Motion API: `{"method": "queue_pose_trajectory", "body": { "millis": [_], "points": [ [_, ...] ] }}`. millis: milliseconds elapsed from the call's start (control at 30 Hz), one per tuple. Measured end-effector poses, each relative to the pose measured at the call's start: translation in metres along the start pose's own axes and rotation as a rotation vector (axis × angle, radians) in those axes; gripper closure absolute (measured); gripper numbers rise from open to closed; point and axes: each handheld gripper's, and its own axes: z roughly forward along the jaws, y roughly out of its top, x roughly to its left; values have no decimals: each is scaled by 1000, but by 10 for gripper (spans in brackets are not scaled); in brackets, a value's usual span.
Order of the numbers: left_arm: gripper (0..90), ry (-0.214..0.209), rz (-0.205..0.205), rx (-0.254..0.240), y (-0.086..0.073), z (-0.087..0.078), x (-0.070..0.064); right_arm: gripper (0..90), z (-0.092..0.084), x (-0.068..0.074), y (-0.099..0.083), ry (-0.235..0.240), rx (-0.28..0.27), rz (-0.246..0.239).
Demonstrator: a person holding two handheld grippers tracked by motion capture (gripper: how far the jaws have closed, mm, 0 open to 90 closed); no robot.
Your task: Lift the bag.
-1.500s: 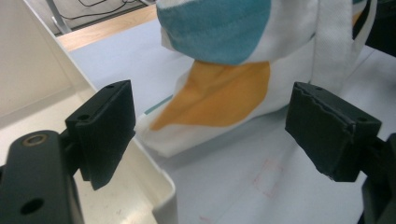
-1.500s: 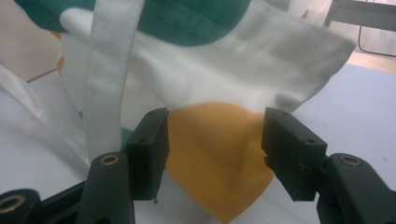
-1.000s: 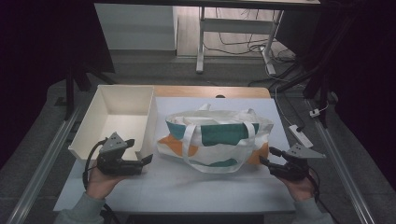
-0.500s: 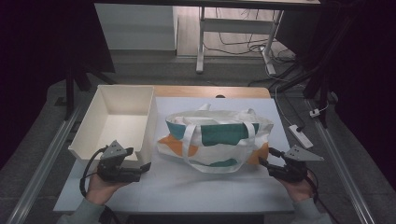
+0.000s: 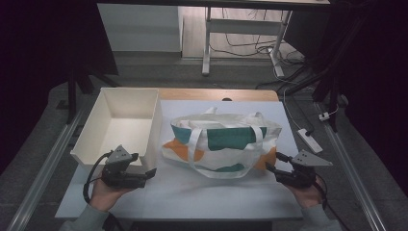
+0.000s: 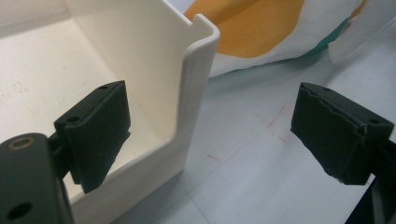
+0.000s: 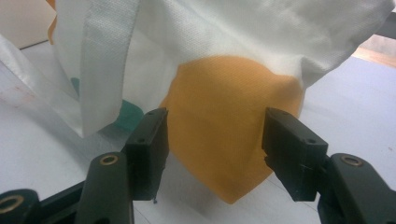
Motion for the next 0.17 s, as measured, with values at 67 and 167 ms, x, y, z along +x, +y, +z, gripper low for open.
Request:
{"method": "queue_pose_trajectory", "body": {
  "millis": [67, 167],
  "points": [
    [122, 0, 0, -1, 0, 0, 0, 411, 0, 0, 0, 1, 0, -1],
    [122, 0, 1, -4, 0, -1, -1, 411, 0, 0, 0, 1, 1, -2]
  ]
}}
